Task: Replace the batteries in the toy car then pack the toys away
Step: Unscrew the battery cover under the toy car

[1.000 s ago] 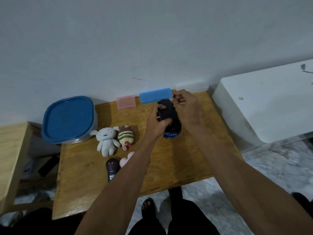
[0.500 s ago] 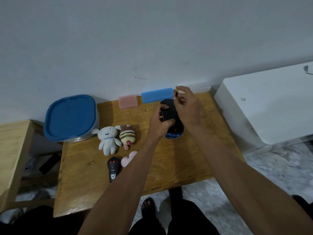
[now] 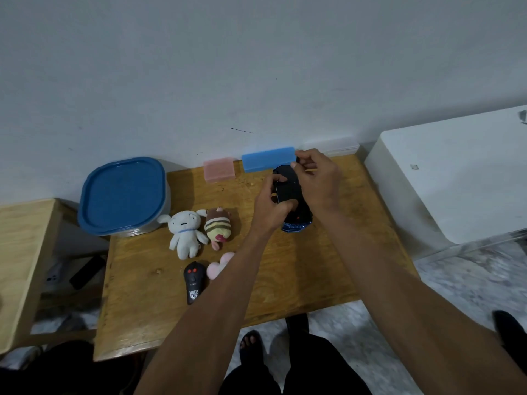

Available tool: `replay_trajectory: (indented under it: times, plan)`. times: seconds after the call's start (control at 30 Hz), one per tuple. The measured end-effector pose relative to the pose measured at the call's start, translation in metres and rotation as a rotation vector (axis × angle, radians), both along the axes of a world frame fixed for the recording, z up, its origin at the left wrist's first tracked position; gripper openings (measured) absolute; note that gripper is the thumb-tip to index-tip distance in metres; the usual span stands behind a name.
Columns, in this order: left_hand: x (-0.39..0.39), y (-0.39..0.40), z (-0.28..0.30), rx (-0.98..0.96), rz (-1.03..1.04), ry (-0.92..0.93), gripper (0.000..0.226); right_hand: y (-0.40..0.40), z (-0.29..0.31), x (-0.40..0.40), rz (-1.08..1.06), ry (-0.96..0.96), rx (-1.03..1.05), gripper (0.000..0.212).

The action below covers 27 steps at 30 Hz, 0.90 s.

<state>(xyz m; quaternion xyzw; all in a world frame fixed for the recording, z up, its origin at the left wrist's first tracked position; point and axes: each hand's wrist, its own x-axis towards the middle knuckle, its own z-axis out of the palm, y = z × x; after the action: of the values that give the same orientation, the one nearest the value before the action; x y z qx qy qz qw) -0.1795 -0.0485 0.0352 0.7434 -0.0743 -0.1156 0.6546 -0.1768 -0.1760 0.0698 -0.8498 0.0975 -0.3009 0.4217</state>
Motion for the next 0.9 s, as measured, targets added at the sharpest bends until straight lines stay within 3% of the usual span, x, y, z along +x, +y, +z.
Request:
replay_trajectory:
  times: [0.7, 0.9]
  plan:
    - [0.0, 0.0023, -0.0038, -0.015, 0.007, 0.013, 0.054, 0.0052, 0.0032, 0.0006, -0.015, 0.028, -0.115, 0.029]
    - [-0.0009, 0.0024, -0.0035, -0.027, 0.016, 0.029, 0.054, 0.0064, 0.007, 0.0012, -0.021, 0.036, -0.066, 0.032]
